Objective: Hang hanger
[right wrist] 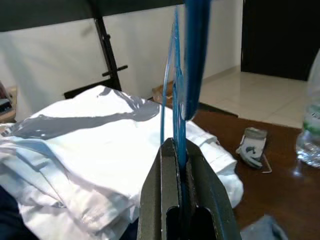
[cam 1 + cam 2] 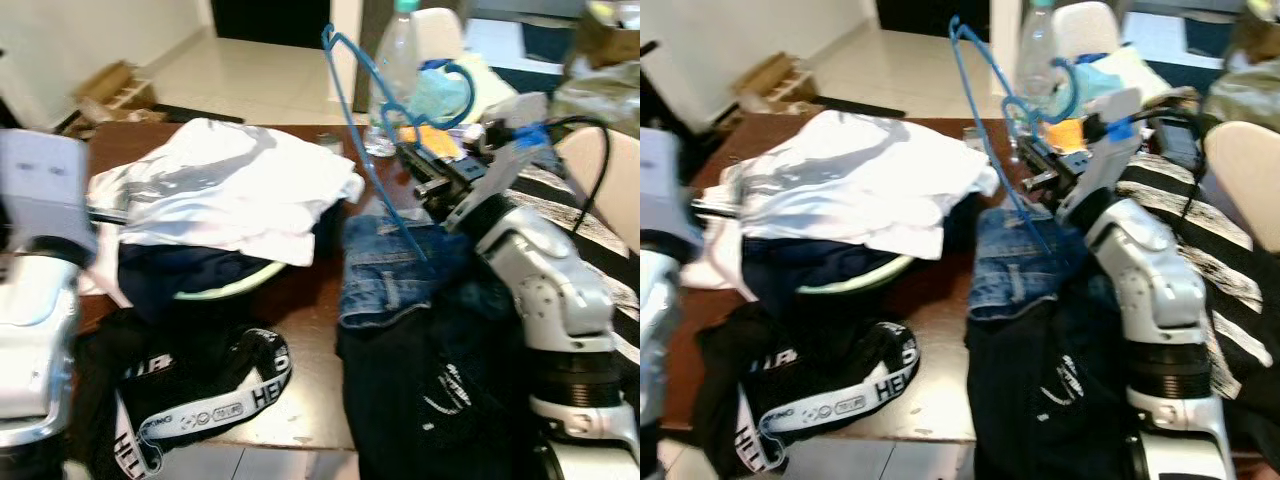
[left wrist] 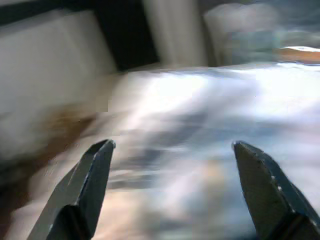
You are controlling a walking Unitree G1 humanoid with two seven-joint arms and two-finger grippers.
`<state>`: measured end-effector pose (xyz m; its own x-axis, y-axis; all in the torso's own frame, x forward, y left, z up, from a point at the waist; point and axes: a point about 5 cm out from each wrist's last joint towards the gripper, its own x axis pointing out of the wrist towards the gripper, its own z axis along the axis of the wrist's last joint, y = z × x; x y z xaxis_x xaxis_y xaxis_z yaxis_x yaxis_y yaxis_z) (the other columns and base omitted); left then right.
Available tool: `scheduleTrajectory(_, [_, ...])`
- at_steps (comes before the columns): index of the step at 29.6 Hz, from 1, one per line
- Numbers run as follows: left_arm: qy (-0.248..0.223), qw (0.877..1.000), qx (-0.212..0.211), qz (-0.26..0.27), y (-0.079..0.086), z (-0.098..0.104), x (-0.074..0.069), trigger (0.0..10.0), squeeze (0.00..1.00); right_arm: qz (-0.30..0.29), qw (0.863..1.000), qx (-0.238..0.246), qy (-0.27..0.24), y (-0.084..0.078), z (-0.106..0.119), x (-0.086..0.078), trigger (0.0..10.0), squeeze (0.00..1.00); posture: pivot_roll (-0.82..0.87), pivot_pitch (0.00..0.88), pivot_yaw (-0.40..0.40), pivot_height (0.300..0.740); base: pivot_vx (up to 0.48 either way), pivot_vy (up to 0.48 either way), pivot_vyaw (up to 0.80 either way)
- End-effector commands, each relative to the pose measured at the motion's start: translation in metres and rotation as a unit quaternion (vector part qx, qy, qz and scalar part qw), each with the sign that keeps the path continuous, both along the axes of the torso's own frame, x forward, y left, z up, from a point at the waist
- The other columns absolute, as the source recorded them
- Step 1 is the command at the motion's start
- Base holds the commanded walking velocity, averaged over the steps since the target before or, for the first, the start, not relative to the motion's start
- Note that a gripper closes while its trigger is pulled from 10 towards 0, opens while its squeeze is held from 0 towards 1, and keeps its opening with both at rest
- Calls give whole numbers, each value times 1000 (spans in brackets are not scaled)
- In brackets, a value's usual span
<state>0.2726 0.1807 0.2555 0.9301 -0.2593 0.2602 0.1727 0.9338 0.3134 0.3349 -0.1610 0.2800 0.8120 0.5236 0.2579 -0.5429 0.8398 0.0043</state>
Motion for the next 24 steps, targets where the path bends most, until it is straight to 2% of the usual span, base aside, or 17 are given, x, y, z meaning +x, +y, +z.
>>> scheduleTrajectory(1, [6,1000,0,-13,-1,-1,-2,10000,0,-11,1000,-4,-7,-3,0,-1,10000,0,158,140,-9,740,0,0,0])
scheduleTrajectory(2, [26,997,7,-74,-17,-7,-7,10000,0,-13,1000,-4,-9,-4,0,0,10000,0,157,140,-8,740,0,0,0])
scheduleTrajectory(3, [62,987,44,-141,-22,-17,-17,10000,0,-13,1000,-6,-11,-5,1,-1,10000,0,149,142,-4,740,0,0,0])
scheduleTrajectory(5, [62,987,44,-141,-22,-17,-17,10000,0,-13,1000,-6,-11,-5,1,-1,10000,0,149,142,-4,740,0,0,0])
scheduleTrajectory(6, [98,975,71,-186,-19,-24,-27,10000,0,-12,1000,-9,-14,-6,2,-2,10000,0,148,145,-1,740,0,0,0])
scheduleTrajectory(8, [156,948,106,-258,-6,-19,-44,10000,0,-11,1000,-13,-18,-7,3,-3,10000,0,157,148,3,740,0,0,0])
scheduleTrajectory(10, [171,938,115,-278,-3,-13,-51,10000,0,-13,1000,-15,-19,-8,3,-3,10000,0,157,148,3,740,0,0,0])
scheduleTrajectory(16, [172,938,116,-279,-2,-13,-51,10000,0,-13,1000,-15,-19,-8,3,-3,10000,0,157,148,3,740,0,0,0])
scheduleTrajectory(18, [209,906,146,-337,-8,-16,-66,10000,0,-15,999,-19,-20,-10,4,-3,10000,0,153,151,3,740,0,0,0])
scheduleTrajectory(21, [216,901,128,-354,-13,-20,-68,10000,0,-18,999,-22,-21,-11,4,-3,10000,0,150,152,7,740,0,0,0])
scheduleTrajectory(22, [219,900,103,-362,-18,-23,-68,10000,0,-20,999,-23,-22,-11,4,-3,10000,0,150,152,7,740,0,0,0])
scheduleTrajectory(23, [225,908,65,-348,-24,-30,-62,10000,0,-21,999,-23,-22,-12,4,-3,10000,0,150,152,7,740,0,0,0])
scheduleTrajectory(24, [253,912,14,-324,-29,-42,-56,10000,0,-23,999,-24,-22,-12,3,-3,10000,0,147,156,10,740,0,0,0])
